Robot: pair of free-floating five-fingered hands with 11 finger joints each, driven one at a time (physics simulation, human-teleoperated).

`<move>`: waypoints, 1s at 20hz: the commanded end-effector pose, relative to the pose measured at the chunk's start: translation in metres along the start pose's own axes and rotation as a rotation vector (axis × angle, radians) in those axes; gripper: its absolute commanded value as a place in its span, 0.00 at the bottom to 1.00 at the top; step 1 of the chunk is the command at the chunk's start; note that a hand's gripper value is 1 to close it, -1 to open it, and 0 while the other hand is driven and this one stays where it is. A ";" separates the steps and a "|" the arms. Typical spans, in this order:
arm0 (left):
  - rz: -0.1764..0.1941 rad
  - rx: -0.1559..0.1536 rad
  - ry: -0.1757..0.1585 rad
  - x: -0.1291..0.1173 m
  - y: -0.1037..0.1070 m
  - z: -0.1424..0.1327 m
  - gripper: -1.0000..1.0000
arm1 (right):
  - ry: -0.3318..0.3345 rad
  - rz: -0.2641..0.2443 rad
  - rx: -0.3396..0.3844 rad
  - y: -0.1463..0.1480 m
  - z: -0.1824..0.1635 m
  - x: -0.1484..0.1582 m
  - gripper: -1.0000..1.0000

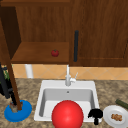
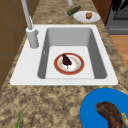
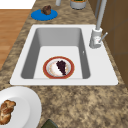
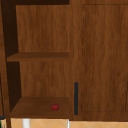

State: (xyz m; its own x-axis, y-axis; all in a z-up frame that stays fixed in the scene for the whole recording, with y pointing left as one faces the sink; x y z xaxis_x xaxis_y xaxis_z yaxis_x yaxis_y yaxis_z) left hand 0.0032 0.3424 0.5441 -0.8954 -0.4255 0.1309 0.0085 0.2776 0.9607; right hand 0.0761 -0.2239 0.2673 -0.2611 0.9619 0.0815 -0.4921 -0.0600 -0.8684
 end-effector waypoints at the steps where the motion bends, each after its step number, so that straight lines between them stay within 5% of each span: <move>1: -0.016 0.004 -0.005 0.005 -0.009 -0.031 0.00 | 0.000 0.000 0.000 0.000 0.000 0.000 0.50; 2: -0.015 -0.014 0.012 0.004 -0.010 -0.037 0.00 | 0.000 0.000 0.000 0.000 0.000 0.000 0.50; 6: -0.025 -0.010 0.070 0.002 -0.017 -0.061 0.00 | 0.000 0.000 0.000 0.000 0.000 0.000 0.50; 10: -0.035 -0.052 0.131 0.002 -0.018 -0.076 0.00 | 0.000 0.000 0.000 0.000 0.000 0.000 0.50; 15: -0.050 -0.011 0.180 0.000 -0.017 -0.106 0.00 | 0.000 0.000 0.000 0.000 0.000 0.000 0.50; 20: -0.062 -0.024 0.242 -0.006 -0.028 -0.129 0.00 | 0.000 0.000 0.000 0.000 0.000 0.000 0.50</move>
State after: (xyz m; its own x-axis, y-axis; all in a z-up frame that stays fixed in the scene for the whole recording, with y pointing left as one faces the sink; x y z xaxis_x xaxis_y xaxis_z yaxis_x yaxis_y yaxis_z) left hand 0.0532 0.2453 0.5442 -0.7566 -0.6406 0.1313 -0.0498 0.2567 0.9652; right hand 0.0761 -0.2239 0.2673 -0.2611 0.9619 0.0815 -0.4921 -0.0600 -0.8684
